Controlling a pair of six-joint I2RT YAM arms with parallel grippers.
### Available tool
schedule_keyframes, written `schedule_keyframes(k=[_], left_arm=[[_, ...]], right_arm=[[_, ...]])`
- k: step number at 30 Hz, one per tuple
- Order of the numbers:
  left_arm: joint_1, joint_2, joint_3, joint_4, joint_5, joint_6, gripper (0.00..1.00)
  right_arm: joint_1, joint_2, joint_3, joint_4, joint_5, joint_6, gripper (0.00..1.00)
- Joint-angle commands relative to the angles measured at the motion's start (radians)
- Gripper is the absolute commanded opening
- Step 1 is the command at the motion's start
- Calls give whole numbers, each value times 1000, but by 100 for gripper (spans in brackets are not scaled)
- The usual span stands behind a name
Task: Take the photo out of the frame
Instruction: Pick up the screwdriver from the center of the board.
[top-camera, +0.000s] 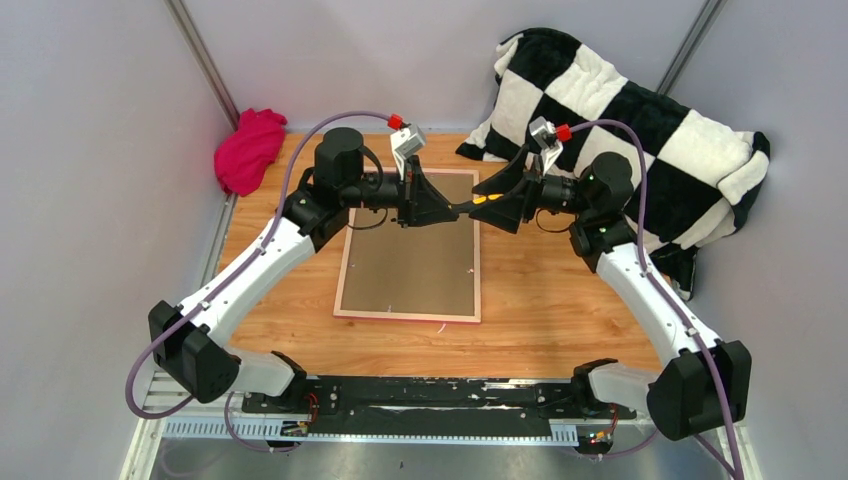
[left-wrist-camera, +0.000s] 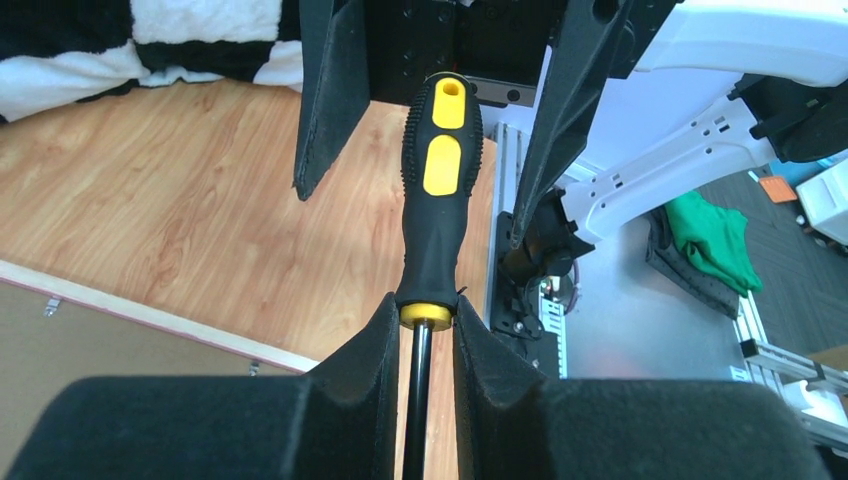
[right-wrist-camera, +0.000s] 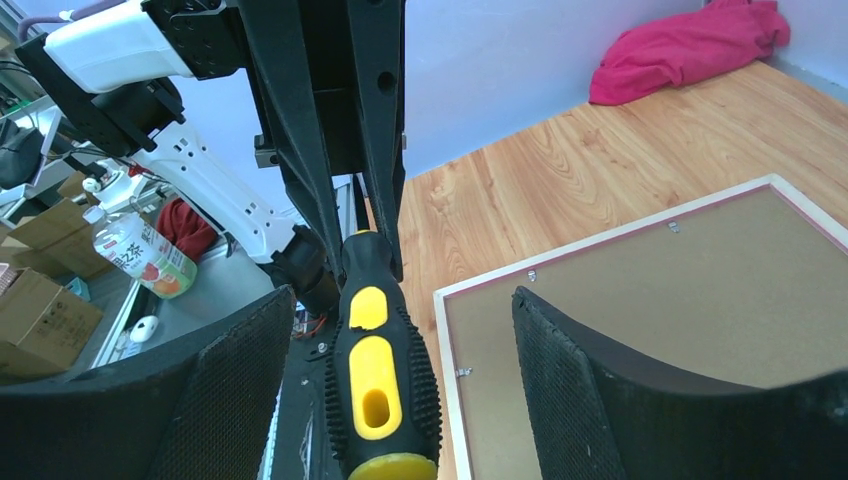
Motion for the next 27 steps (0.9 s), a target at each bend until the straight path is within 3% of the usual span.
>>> schedule_keyframes(k=[1,16,19,24,27], left_arm=[[1,4,-8,59,-1,-22,0],[1,32,13,-7,-40,29,0],[1,34,16,-12,-42,32,0],[-1,34,18,-13,-44,34,0],[-1,32,22,-16,-44,37,0]], right_arm=[[20,1,-7,47,-9,22,79],[86,4,-1,17,-11,12,61],[97,2,-3,3,-9,-3,53],[103,-1,1,-58,6,-61,30],[105,2,3,-101,5,-105,28]])
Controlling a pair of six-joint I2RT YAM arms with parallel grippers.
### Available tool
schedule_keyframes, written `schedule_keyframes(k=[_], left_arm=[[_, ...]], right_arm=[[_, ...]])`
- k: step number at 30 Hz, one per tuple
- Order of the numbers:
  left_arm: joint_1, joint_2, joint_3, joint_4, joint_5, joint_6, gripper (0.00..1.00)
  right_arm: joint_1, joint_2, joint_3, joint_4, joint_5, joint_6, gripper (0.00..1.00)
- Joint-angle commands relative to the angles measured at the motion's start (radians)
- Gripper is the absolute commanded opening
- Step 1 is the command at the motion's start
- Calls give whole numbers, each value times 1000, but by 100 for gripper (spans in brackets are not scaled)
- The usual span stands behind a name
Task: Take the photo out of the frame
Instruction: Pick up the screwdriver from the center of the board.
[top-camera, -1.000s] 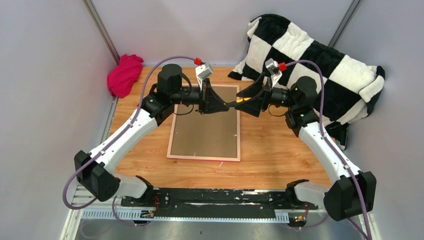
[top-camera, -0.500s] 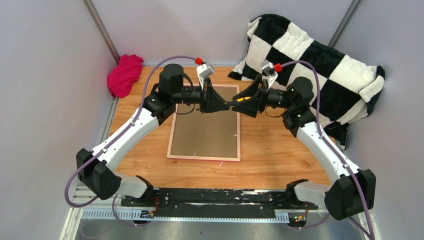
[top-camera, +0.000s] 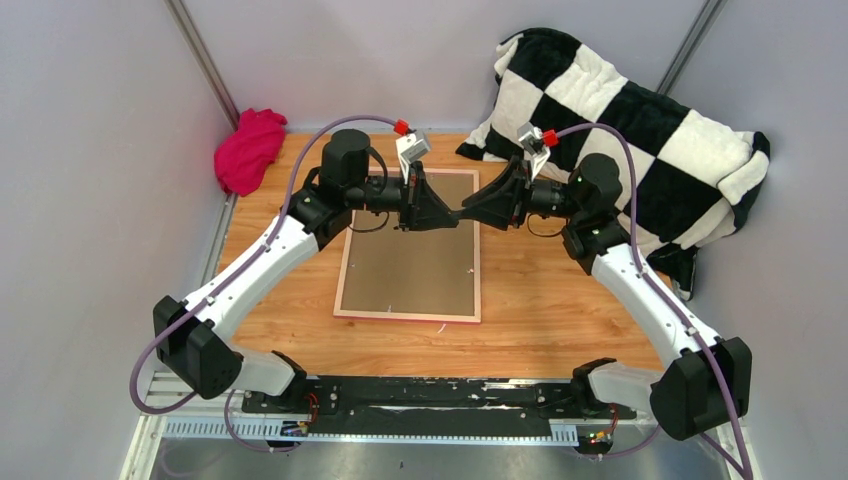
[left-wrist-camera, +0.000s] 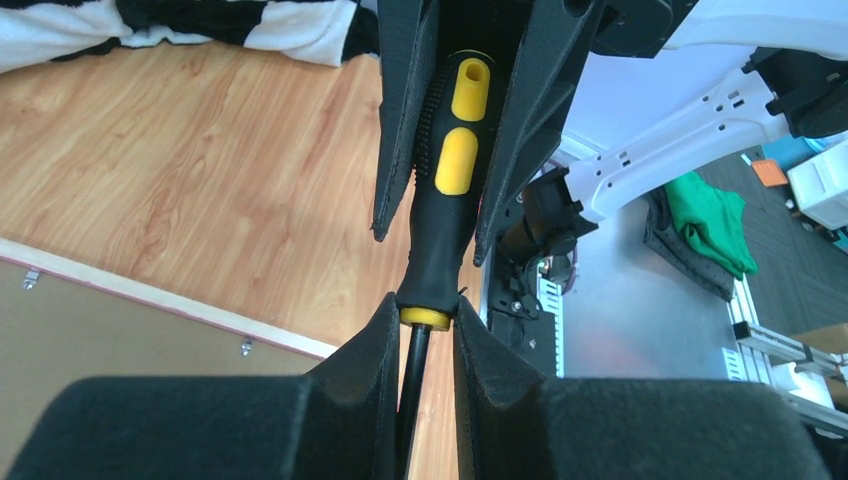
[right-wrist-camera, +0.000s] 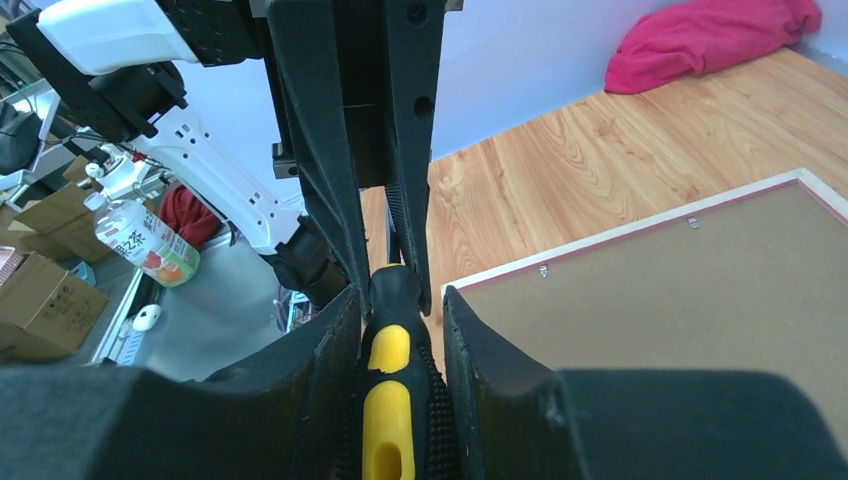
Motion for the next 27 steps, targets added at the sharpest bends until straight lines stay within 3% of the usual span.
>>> schedule_keyframes(k=[1,3,6,17,27], left_arm=[[1,9,21,28,-42,15,0],[1,5,23,24,-43,19,0],[1,2,23,21,-45,23,0],[2,5,17,23,-42,30,0],[1,7,-1,40,-36,26,0]], right_arm=[[37,-4,5,-75,-33,-78,30],[36,-2,13,-110,-46,-112,40],[40,-2,28,-168,-52,-154,45],[60,-12,36,-186,-51,-161,45],[62,-27,20,-77,-50,-60,50]])
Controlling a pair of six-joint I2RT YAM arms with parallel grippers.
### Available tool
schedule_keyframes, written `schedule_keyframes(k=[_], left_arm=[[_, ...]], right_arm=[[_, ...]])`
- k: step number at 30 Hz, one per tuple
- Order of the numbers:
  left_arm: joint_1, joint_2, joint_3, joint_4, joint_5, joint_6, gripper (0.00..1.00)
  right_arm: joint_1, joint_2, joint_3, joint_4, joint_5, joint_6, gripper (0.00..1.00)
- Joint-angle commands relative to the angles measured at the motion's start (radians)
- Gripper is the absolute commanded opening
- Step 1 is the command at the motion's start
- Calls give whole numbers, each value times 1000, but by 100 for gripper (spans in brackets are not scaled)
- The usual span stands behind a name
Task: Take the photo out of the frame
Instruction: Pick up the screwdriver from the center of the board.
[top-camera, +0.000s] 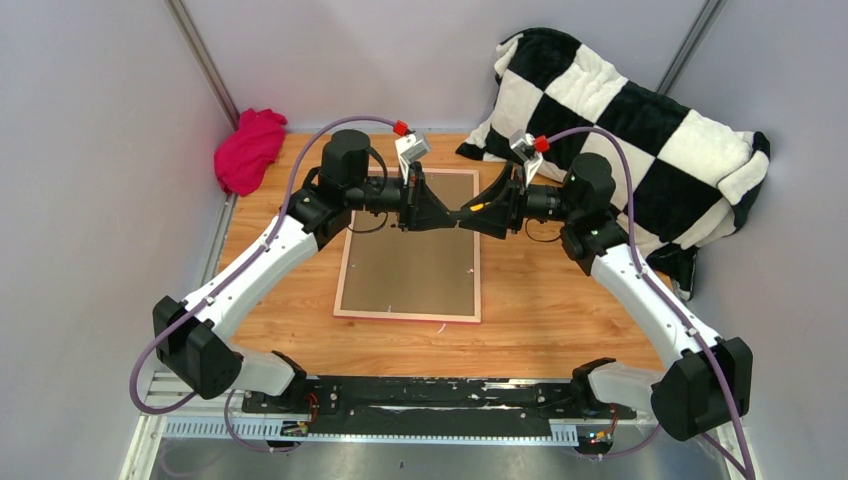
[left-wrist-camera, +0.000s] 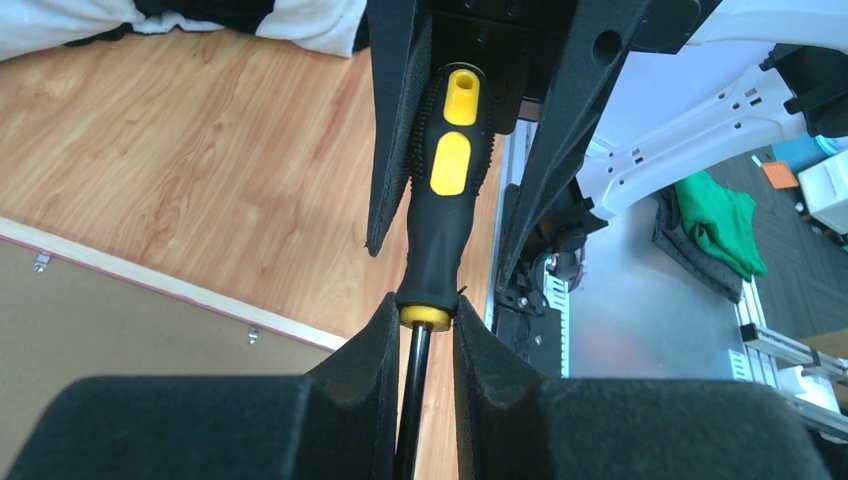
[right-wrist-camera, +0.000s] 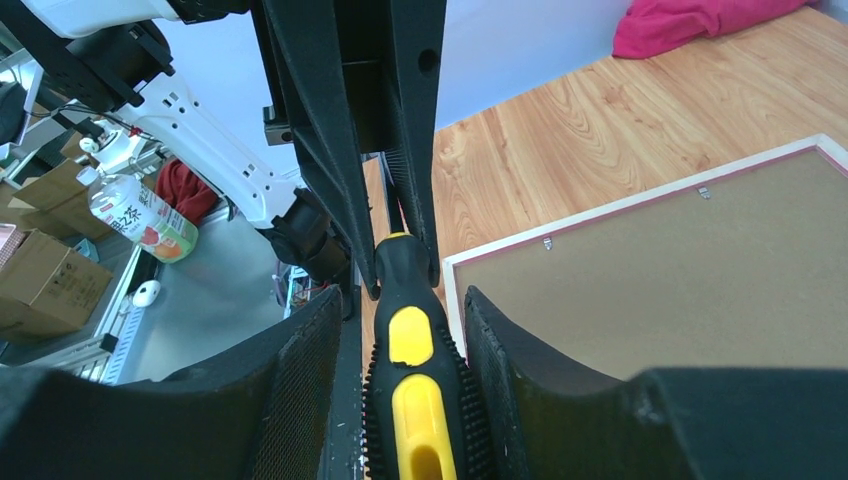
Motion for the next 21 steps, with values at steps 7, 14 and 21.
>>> schedule_keyframes(k=[7,14,21], left_arm=[[0,12,1,75,-18,7,0],[-1,13,28,54,-28,13,0],[0,8,31,48,-33,21,0]], right_arm=[[46,-21,4,63,-36,37,39],[50,-16,24,-43,-35,-62,6],[52,-3,51,-125,-42,-110,16]])
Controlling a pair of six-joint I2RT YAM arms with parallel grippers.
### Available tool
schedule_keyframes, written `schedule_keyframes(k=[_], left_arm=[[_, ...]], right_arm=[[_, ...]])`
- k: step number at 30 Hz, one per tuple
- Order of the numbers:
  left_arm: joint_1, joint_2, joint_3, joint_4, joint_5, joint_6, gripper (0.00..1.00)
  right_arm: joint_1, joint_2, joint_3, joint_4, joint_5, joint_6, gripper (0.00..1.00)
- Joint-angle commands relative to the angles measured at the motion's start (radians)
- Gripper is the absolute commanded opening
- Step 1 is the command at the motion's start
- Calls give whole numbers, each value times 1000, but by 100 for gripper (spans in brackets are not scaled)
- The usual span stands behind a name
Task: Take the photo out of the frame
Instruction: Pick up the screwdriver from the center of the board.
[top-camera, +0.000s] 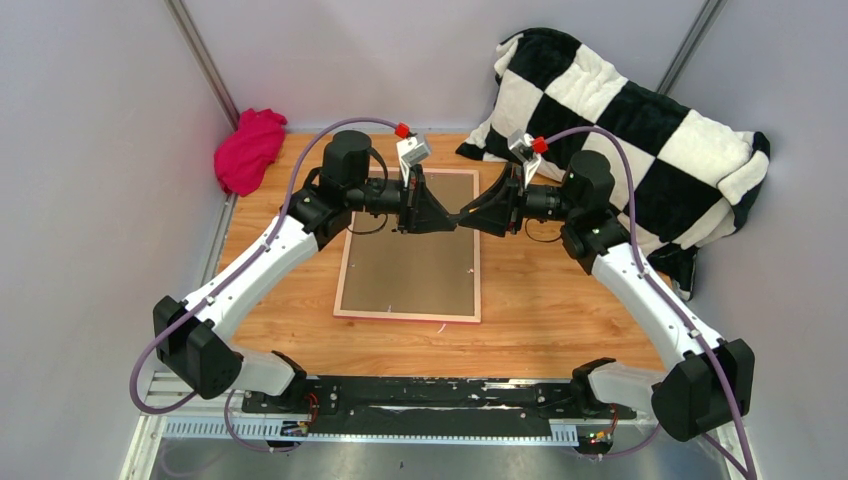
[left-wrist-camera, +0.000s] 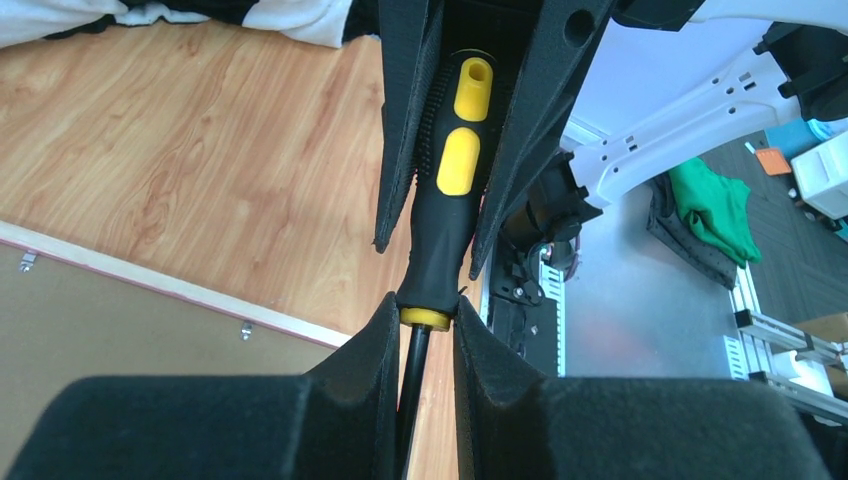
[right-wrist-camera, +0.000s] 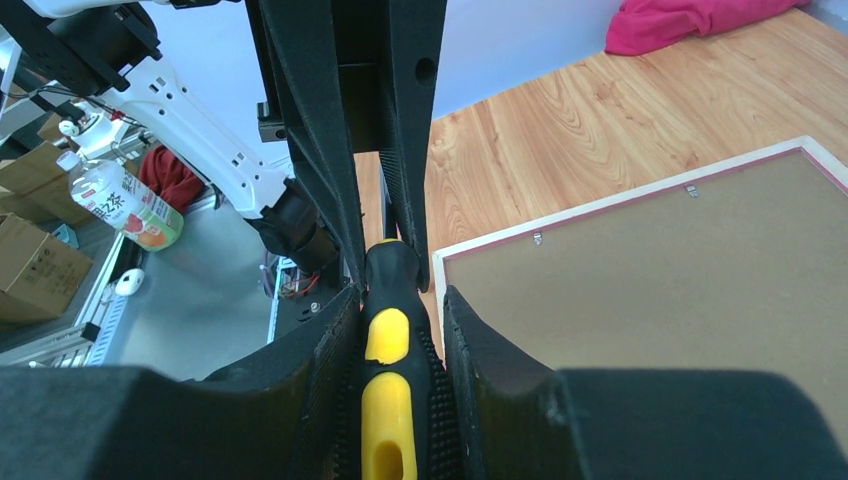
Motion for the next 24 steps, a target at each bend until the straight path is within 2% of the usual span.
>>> schedule_keyframes(k=[1,3,6,8,10,12,14,17,20,22,24], left_arm=[[1,7,29,67,-55,3,0],[0,7,22,72,-55,3,0],[0,7,24,73,-58,1,0],[0,7,27,73,-58,1,0],[0,6,31,59,-63,10,0],[3,0,51,15,-86,45,12],[24,-15,71,-21,-105,72,33],[87,-58,71,-38,-108,81,60],[162,-115,63,-111,-159,158,88],[216,-154,37,-163,-235,213,98],[283,-195,-17,-167,-258,254,100]], right_arm=[[46,0,30,-62,-48,-39,13],[48,-3,30,-60,-47,-39,8],[52,-3,27,-62,-54,-46,11],[55,0,28,-69,-55,-54,1],[54,-2,33,-80,-60,-56,0],[53,-9,39,-88,-59,-53,0],[47,-24,40,-96,-34,-54,0],[21,-45,32,-97,4,-53,0],[-22,-57,28,-100,19,-52,0],[-52,-62,30,-113,40,-58,0],[-76,-67,31,-131,61,-75,0]])
